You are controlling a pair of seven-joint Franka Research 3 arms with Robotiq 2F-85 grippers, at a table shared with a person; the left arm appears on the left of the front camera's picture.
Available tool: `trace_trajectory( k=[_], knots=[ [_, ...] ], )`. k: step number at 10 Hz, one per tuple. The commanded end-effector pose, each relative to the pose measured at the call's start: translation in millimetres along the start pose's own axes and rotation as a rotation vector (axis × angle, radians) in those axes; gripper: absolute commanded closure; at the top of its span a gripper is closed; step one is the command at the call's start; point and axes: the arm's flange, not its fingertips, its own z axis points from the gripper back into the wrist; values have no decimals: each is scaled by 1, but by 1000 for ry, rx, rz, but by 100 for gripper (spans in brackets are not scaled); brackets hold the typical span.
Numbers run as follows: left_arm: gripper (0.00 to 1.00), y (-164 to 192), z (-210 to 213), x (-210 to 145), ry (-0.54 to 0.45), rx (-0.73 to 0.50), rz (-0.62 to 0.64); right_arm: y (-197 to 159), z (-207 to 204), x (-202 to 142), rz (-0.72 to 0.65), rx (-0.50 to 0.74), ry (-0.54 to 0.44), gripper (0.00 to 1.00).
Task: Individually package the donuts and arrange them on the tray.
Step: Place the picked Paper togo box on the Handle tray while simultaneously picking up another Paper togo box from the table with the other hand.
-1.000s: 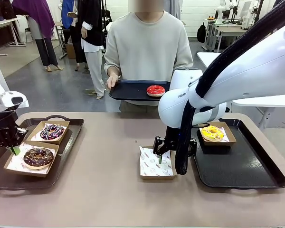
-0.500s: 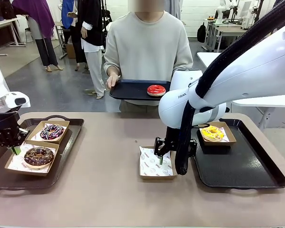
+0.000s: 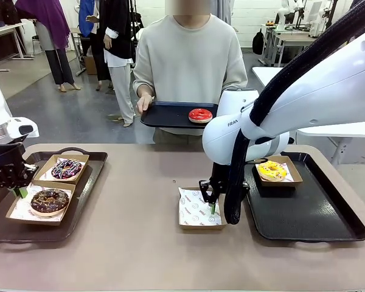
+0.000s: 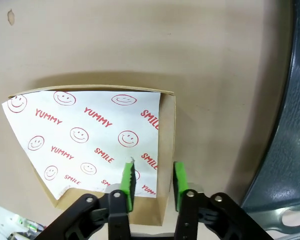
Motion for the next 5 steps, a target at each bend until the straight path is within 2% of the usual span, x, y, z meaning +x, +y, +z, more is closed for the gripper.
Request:
trace_trajectory(
  k=[1, 3, 5],
  knots=[
    [28, 1, 1, -4, -5, 9, 12, 4, -2, 7, 13, -22, -23, 97],
    [0, 1, 2, -4, -2, 2, 11, 4, -2, 7, 11, -24, -21, 100],
    [0, 2, 3, -4, -2, 0, 12, 5, -2, 7, 12, -26, -23, 100]
  ],
)
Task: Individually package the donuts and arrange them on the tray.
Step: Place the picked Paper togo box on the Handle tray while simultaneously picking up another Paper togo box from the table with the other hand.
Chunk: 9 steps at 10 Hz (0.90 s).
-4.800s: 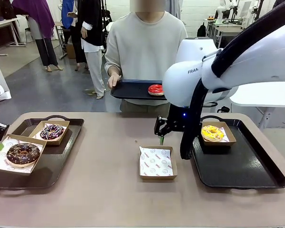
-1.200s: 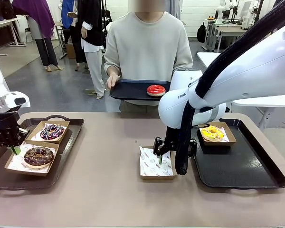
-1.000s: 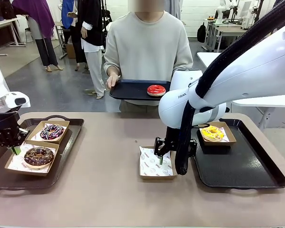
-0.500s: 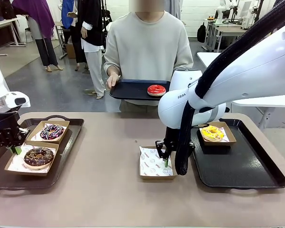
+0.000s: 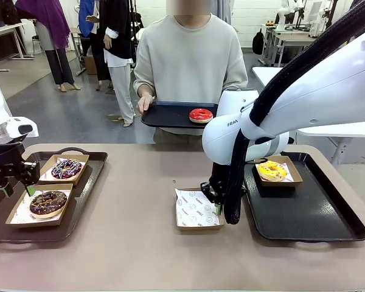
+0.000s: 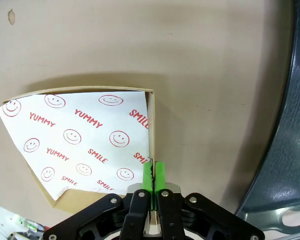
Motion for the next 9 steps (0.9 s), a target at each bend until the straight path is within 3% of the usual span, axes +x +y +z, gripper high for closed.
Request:
trace_trajectory(
  k=[1, 6, 9],
  knots=[
    [3, 2, 3, -4, 0, 2, 10, 5, -2, 7, 12, -28, -23, 100],
    [0, 5, 8, -6, 10, -43, -8, 1, 7, 5, -19, -13, -20, 100],
    [0, 35, 30, -20, 23, -314, -71, -12, 53, -4, -19, -30, -50, 100]
  ],
)
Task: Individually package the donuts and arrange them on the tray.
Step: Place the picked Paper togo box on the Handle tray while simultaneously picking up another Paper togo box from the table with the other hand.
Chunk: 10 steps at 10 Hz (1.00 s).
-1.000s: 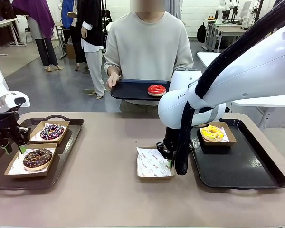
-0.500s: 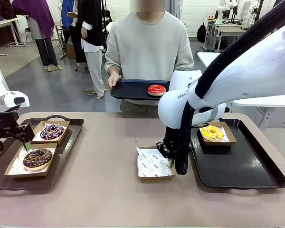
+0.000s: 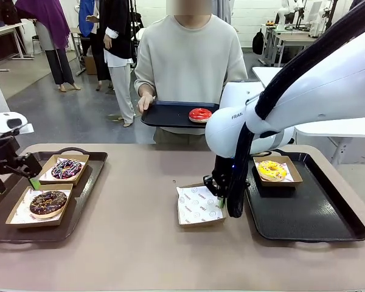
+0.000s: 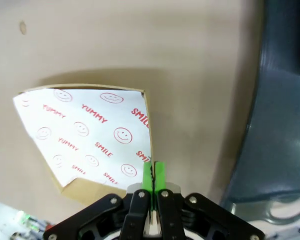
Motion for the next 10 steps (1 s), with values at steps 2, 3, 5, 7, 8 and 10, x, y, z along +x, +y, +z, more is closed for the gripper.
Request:
trace_trajectory(
  k=[2, 3, 5, 7, 8, 10],
  knots=[
    [0, 41, 31, -22, 13, -305, -20, -9, 59, 0, -11, -52, -28, 100],
    [0, 57, 37, -26, 9, -415, -19, -11, 80, 4, -19, -45, -45, 100],
    [0, 93, 41, -28, 18, -634, 3, -15, 120, 19, -44, -37, -59, 100],
    [0, 124, 42, -31, 19, -778, 31, -18, 150, 42, -76, -38, -42, 100],
    [0, 140, 43, -34, -16, -829, 57, -17, 163, 54, -94, -35, -45, 100],
    [0, 173, 41, -43, -73, -928, 113, -15, 182, 80, -112, -35, -45, 100]
  ],
)
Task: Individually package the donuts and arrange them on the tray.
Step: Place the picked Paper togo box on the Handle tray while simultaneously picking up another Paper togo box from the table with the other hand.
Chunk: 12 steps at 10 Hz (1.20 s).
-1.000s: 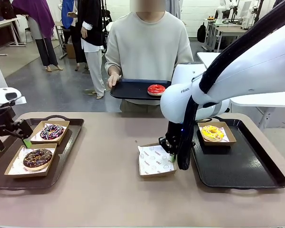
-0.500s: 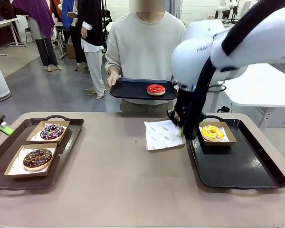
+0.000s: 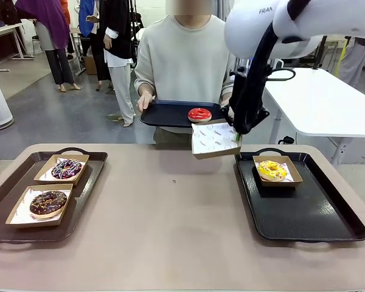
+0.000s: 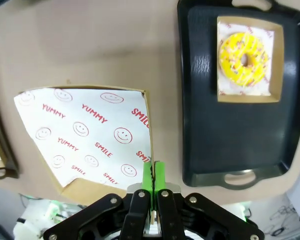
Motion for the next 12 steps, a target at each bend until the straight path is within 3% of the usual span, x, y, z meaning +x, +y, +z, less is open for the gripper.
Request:
trace_trajectory(
  k=[1, 4, 8, 9, 12],
  knots=[
    [0, 19, 23, 2, -58, -101, -1, 14, 12, 28, -33, -24, 5, 100],
    [0, 50, 49, -11, -117, -158, 35, 22, 21, 64, -51, -31, 11, 100],
    [0, 58, 50, -21, -122, -141, 75, 29, 20, 105, -20, -68, 0, 100],
    [0, 58, 50, -21, -122, -141, 75, 18, 17, 82, -25, -40, -9, 100],
    [0, 58, 50, -21, -122, -141, 75, 18, 17, 82, -25, -40, -9, 100]
  ],
)
